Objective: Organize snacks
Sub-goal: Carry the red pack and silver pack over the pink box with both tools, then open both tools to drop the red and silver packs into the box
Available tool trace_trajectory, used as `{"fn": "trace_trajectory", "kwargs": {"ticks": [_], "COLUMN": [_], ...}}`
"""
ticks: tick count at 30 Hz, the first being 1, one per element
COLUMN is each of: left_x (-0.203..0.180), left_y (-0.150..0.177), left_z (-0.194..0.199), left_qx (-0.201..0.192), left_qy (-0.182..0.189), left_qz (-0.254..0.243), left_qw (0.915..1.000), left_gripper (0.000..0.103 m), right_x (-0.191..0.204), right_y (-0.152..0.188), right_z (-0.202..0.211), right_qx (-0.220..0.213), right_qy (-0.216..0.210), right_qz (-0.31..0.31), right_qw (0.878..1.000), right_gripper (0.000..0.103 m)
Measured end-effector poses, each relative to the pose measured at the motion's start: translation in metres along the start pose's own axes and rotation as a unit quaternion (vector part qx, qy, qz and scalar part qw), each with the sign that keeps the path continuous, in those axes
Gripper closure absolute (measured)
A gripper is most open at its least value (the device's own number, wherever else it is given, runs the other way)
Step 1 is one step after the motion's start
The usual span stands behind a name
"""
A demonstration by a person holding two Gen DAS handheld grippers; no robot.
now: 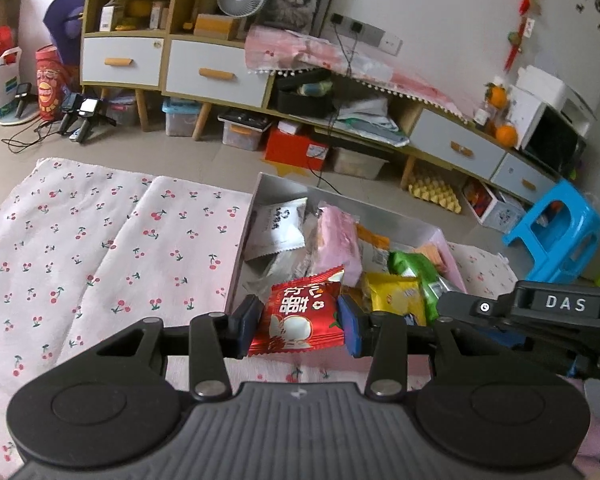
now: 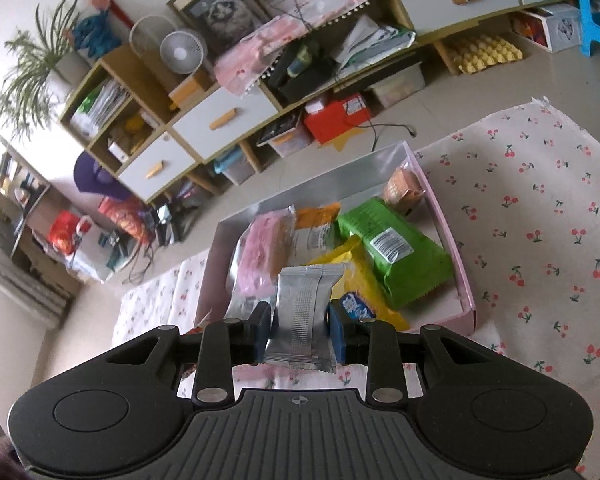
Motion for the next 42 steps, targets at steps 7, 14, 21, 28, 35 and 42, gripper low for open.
{"fn": "trace_trajectory", "kwargs": {"ticks": [7,14,21,28,35,42], "left_x": [0.005,0.000,0.000,-0.002,-0.004,-0.004], "left_y": [-0.001,0.004,0.006,0.006,0.006,0.007], "left_z": [-0.014,-0.022,-0.027,-0.026,-0.025,-0.018], "left_qx": [-0.023,-0.050,-0.056,-0.053,-0.038,-0.012], "left_qy": [-0.016,-0.035,-0.045,-0.048,-0.049,-0.045], "left_qz": [0.036,0.032,0.014,0.002,-0.007,-0.022], "left_qw": [0.9989,0.9976,0.9973,0.9974,0.9981,0.9987], "left_gripper": [0.064,0.063,0.061,0.040,0.029,0.019], "right_x": [-0.004,-0.004,-0.013,-0.017,-0.017,-0.021], "right_y": [0.004,0.006,0.005,0.005,0.004,0.003], "right_z": [-0.021,-0.030,-0.031,-0.032,-0.029,-0.022], "right_qx": [-0.011,-0.033,-0.059,-0.049,-0.049,-0.037], "right_qy": [-0.008,-0.007,0.006,0.016,0.023,0.047], "right_qz": [-0.025,-0.019,-0.020,-0.020,-0.018,-0.009], "right_qw": [1.000,0.999,0.998,0.998,0.998,0.998], "right_gripper": [0.073,0.072,0.068,0.055,0.042,0.028]}}
Point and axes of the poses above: each gripper's, at about its wrist camera, not at the fingertips, and z roughly against the way its jaws point, x to its left, y to its underside, the point moved 4 cm from there along -z, roughly the way its jaws point, and after that the axes turned 4 degrees about z, right-handed, at the moved point
